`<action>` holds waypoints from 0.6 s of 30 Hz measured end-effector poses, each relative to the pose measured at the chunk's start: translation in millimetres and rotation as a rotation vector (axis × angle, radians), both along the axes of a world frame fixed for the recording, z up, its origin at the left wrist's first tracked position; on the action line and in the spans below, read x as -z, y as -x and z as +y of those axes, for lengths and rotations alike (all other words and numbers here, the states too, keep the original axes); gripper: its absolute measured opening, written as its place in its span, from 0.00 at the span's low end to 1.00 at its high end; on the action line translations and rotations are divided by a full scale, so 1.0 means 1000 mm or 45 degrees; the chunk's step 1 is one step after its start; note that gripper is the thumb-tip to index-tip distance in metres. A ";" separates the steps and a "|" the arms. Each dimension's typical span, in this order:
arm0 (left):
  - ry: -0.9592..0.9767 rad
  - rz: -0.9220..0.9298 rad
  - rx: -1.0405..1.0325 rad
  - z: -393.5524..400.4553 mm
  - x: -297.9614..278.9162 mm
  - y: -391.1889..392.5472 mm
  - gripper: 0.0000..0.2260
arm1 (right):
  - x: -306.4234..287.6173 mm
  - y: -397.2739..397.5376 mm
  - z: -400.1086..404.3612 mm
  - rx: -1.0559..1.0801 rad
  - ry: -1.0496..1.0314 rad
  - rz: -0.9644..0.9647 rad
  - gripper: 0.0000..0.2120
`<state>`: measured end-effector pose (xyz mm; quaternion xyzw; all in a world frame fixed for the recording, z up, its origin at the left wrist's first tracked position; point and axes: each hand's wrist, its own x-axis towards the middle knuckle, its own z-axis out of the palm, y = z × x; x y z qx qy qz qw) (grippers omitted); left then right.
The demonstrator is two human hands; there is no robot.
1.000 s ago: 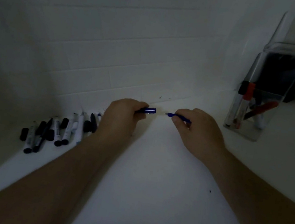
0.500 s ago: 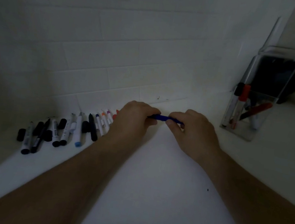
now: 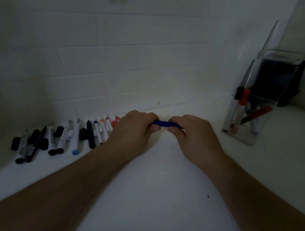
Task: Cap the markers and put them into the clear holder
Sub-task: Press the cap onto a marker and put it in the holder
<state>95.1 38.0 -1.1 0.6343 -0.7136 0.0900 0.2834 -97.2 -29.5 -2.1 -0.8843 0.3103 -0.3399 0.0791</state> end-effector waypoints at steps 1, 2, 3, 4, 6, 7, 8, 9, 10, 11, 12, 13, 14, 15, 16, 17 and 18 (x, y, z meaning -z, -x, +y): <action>0.012 0.008 0.013 0.001 -0.001 0.001 0.11 | -0.001 0.000 0.001 -0.005 0.004 -0.016 0.08; 0.030 0.014 0.025 0.001 -0.003 0.003 0.10 | -0.001 0.001 0.001 -0.007 0.010 -0.031 0.08; 0.047 0.020 0.036 0.001 -0.004 0.004 0.10 | -0.001 0.001 0.001 -0.005 0.015 -0.042 0.08; 0.058 0.019 0.047 0.002 -0.006 0.005 0.09 | -0.001 0.001 0.001 -0.001 0.018 -0.050 0.08; 0.048 0.007 0.066 0.001 -0.007 0.006 0.08 | -0.001 0.002 0.002 0.008 -0.003 -0.040 0.08; 0.036 -0.002 0.072 0.002 -0.006 0.006 0.08 | 0.000 0.002 0.002 0.007 -0.015 -0.018 0.08; 0.030 -0.015 0.078 0.002 -0.005 0.007 0.09 | 0.000 0.003 0.002 -0.003 -0.018 0.008 0.08; 0.028 -0.029 0.081 0.002 -0.004 0.008 0.09 | 0.001 0.003 0.003 -0.022 -0.017 0.037 0.09; 0.030 -0.041 0.086 0.003 -0.004 0.009 0.09 | 0.001 0.003 0.003 -0.046 -0.017 0.064 0.11; 0.029 -0.044 0.096 0.003 -0.004 0.010 0.09 | 0.000 0.002 0.005 -0.054 -0.012 0.096 0.13; 0.025 -0.037 0.120 0.004 -0.004 0.010 0.10 | -0.001 0.002 0.006 -0.042 0.006 0.130 0.14; 0.011 -0.011 0.153 0.005 -0.004 0.009 0.09 | -0.003 0.002 0.006 -0.011 0.048 0.169 0.15; -0.001 0.034 0.184 0.006 -0.005 0.009 0.09 | -0.005 0.003 0.007 0.022 0.116 0.194 0.15; -0.005 0.095 0.202 0.008 -0.004 0.008 0.08 | -0.007 0.004 0.007 0.065 0.189 0.218 0.14; 0.003 0.165 0.204 0.009 -0.004 0.008 0.10 | -0.009 0.006 0.007 0.113 0.251 0.236 0.13; 0.020 0.241 0.191 0.010 -0.006 0.009 0.14 | -0.013 0.007 0.008 0.174 0.279 0.246 0.11; 0.041 0.315 0.176 0.011 -0.008 0.011 0.18 | -0.017 0.009 0.007 0.242 0.261 0.229 0.10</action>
